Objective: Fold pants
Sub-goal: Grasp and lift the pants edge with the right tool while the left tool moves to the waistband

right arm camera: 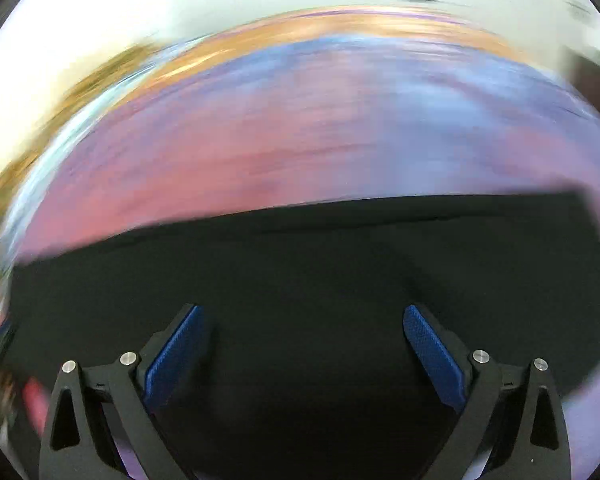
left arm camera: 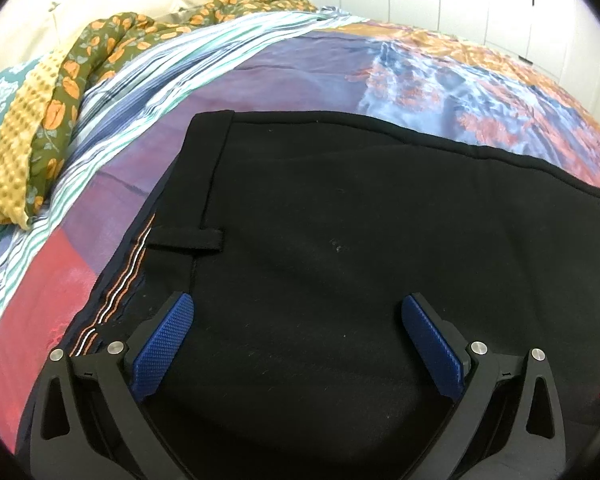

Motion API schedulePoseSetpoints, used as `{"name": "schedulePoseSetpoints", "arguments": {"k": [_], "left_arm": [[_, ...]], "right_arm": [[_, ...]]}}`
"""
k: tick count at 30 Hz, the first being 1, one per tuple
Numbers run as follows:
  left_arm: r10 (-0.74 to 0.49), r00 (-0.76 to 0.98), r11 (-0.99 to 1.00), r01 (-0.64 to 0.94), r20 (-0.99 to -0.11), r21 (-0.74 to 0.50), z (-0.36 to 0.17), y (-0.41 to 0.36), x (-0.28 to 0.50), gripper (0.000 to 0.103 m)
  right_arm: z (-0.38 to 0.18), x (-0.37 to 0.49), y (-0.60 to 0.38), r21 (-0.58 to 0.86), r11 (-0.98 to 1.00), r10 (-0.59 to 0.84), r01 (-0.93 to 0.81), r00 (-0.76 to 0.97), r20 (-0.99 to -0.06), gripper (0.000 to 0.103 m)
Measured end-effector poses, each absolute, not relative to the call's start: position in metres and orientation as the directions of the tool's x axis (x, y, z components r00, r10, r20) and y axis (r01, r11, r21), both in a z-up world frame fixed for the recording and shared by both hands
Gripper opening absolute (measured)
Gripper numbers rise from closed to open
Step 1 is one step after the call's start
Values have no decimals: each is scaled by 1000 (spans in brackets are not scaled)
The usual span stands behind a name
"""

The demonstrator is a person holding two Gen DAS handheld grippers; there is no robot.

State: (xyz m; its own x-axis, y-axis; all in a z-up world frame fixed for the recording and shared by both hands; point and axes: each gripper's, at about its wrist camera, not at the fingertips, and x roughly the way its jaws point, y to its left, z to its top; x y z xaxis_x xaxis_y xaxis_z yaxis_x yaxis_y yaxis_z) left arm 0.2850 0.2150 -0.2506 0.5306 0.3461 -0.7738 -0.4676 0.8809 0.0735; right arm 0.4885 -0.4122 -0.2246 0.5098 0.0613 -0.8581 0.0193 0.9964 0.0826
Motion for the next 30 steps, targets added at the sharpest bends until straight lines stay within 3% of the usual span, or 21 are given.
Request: {"name": "schedulePoseSetpoints", "arguments": {"k": [1, 3, 7, 11, 12, 13, 14, 15, 16, 23, 27, 30], "left_arm": [[347, 532, 881, -468, -773, 74, -251, 214, 284, 102], [352, 533, 880, -469, -770, 77, -252, 215, 285, 102], [359, 533, 879, -470, -766, 84, -254, 214, 286, 103], [360, 533, 878, -470, -766, 86, -254, 214, 286, 102], [361, 533, 878, -470, -766, 87, -254, 214, 286, 102], [361, 533, 878, -470, -765, 87, -254, 214, 286, 103], [362, 532, 878, -470, -766, 88, -254, 214, 286, 103], [363, 531, 878, -470, -766, 89, -254, 214, 286, 103], [363, 531, 878, -470, -766, 90, -254, 214, 287, 102], [375, 516, 876, -468, -770, 113, -254, 213, 289, 102], [383, 502, 876, -464, -775, 132, -253, 212, 291, 102], [389, 470, 874, -460, -792, 157, -250, 211, 295, 102]], "right_arm": [[-219, 493, -456, 13, 989, -63, 149, 497, -865, 98], [-206, 493, -499, -18, 967, -148, 252, 506, -850, 98], [-201, 494, -525, 113, 972, -17, 208, 537, -843, 98], [-220, 498, -519, 85, 983, -7, 165, 489, -872, 93], [-217, 495, -518, 91, 983, 0, 157, 505, -863, 81], [-216, 489, -522, 106, 983, 14, 148, 519, -855, 57], [-209, 482, -523, 118, 983, 26, 141, 527, -849, 44], [-204, 479, -522, 110, 983, 17, 144, 530, -848, 22], [-195, 465, -523, 118, 985, 31, 127, 543, -839, 7], [-112, 320, -465, -21, 981, 109, -194, 633, -767, 7], [-120, 215, -484, -1, 991, 83, -131, 628, -774, 7], [-147, 171, -504, -42, 999, -30, -8, 570, -821, 7]]}}
